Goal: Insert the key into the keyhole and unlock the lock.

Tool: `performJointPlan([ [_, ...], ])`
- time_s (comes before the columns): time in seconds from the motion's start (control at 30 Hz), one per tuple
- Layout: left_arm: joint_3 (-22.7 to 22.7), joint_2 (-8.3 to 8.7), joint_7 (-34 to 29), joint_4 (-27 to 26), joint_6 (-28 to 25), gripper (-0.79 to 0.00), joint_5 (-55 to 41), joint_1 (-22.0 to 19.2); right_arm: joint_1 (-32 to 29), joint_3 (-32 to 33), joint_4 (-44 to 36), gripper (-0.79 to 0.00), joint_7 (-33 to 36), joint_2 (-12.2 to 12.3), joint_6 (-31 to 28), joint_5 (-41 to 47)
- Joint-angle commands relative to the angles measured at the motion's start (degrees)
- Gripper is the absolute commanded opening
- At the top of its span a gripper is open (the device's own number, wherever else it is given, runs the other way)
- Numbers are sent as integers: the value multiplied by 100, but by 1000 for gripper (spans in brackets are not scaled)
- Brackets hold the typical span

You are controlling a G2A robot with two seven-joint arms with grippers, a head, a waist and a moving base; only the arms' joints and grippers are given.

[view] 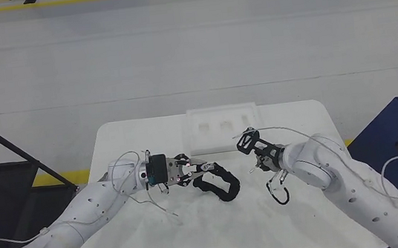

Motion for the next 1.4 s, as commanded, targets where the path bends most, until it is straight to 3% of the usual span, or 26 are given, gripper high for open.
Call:
performJointPlan([
  [0.0,-12,-2,-81,-36,35,-785,-21,33,129,-95,150,-785,-57,-49,56,-95],
  [0.3,-378,173,-415,-312,-325,-785,158,106,679,-477,851,-785,-354,-282,-23,-476],
  [0.57,-1083,716,-355,-646,-582,-785,370,318,721,-495,961,-785,-430,-308,-94,-504],
  [0.73,-1631,1129,-449,-1173,-676,-785,254,675,721,-495,961,-785,-430,-308,-94,-504],
  [0.87,-1890,1330,-600,-1559,-827,-785,145,957,721,-495,961,-785,-430,-308,-94,-504],
  [1.2,-1960,1375,-651,-1674,-878,-785,102,1065,912,-538,1355,-785,-997,-363,-339,-1096],
  [1.37,-1960,1375,-651,-1674,-878,-785,102,1065,1388,-934,2217,-785,-1463,-620,-430,-1333],
])
